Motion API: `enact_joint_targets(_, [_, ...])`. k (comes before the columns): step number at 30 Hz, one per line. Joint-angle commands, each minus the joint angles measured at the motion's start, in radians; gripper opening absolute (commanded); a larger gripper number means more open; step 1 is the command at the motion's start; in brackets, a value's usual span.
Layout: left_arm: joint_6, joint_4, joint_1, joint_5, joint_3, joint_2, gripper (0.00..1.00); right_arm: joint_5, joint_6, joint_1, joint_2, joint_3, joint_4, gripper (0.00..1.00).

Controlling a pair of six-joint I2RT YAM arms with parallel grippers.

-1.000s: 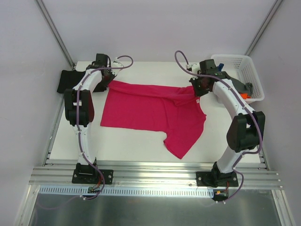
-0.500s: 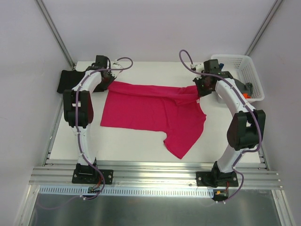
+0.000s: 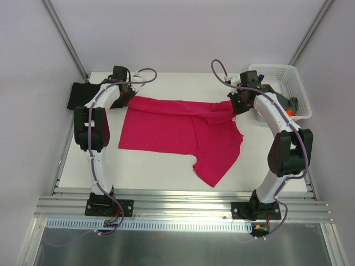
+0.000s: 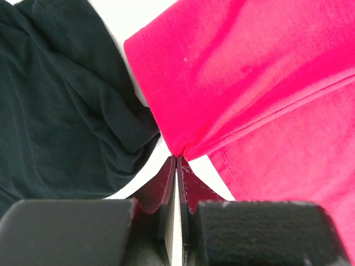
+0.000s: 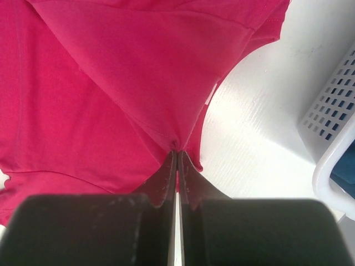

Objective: Fold and stack the t-shirts
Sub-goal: Fold the tshirt

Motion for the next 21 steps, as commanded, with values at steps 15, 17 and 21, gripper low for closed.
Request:
enact_joint_targets(15, [-0.037, -0.005, -0.016, 0.019, -0.038, -0.062, 0.35, -0.054, -0.046, -0.006, 0.029, -0.038, 0.0, 0.19])
enact_joint_targets(17, [-0.055, -0.005, -0.016, 0.004, -0.033, -0.068, 0.82, -0.064, -0.053, -0.006, 0.026, -0.035, -0.023, 0.43])
enact_joint_targets(21, [-0.107, -0.005, -0.016, -0.019, 0.002, -0.082, 0.97, -0.019, -0.035, -0.009, 0.011, 0.033, -0.006, 0.61])
